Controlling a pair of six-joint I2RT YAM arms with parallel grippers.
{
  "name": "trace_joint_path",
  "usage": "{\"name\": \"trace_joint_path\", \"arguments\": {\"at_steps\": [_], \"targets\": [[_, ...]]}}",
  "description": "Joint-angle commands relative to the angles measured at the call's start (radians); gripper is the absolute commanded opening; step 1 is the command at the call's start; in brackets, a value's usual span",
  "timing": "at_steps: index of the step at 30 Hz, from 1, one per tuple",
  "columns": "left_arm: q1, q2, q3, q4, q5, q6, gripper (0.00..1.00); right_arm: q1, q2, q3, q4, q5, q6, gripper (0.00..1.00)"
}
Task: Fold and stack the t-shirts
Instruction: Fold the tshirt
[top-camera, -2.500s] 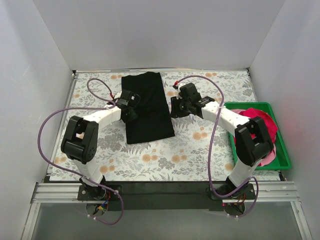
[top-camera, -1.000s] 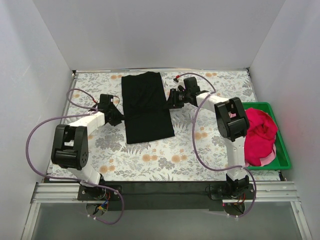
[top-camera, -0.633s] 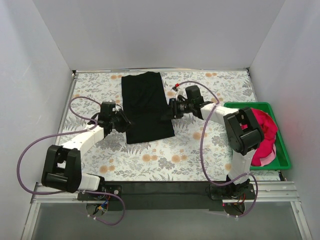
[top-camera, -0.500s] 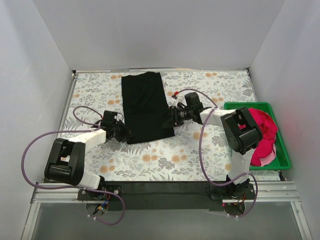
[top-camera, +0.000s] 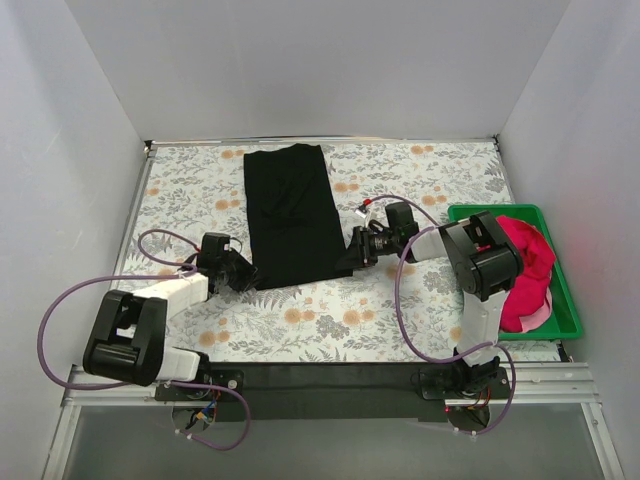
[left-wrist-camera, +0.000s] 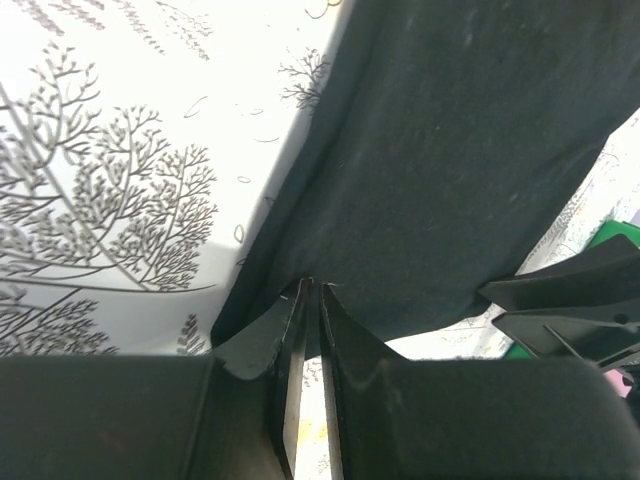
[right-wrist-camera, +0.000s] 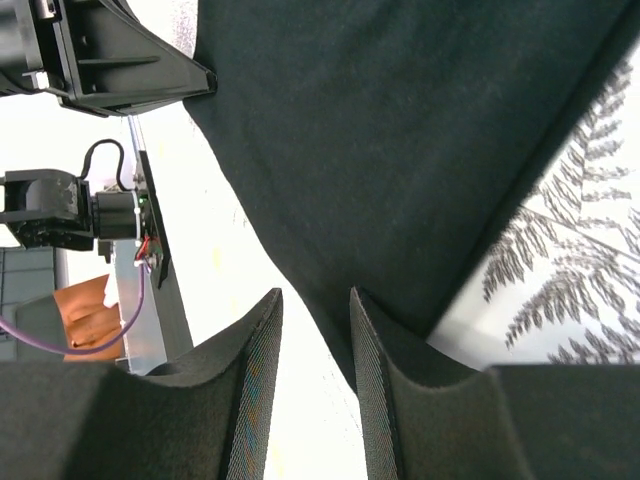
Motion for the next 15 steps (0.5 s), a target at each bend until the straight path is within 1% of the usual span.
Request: {"name": "trace_joint_path", "arguments": {"at_steps": [1,3,6,8,11,12,15], "targets": [[0.01,-0.014,-0.039,-0.129,-0.101,0.044,0.13,-0.02,-0.01,-0.048,-0.044,0.047,-0.068,0.36],[0.01,-0.019,-0.03,-0.129,-0.08,0.077,0.16,-0.02,-0.043,-0.058,-0.047,0.047,-0.056,0.36],[0.008,-0.08,-0.008,-0.145,-0.089,0.127,0.18,-0.016,-0.106,-0.058,-0.052,0.062,-0.042,0.36],[0.008,-0.131,0.024,-0.183,-0.101,0.147,0.2,-0.014,-0.14,-0.049,-0.056,0.064,-0.028,0.36],[0.008,-0.177,0.068,-0.22,-0.126,0.17,0.22,-0.013,-0.163,-0.01,-0.063,0.066,-0.01,0.36],[0.008,-0.182,0.078,-0.22,-0.131,0.181,0.23,-0.013,-0.163,0.025,-0.063,0.066,0.002,0.36],[0.008,-0.16,0.125,-0.194,-0.147,0.203,0.24,-0.013,-0.134,0.094,-0.063,0.073,0.021,0.36]]}}
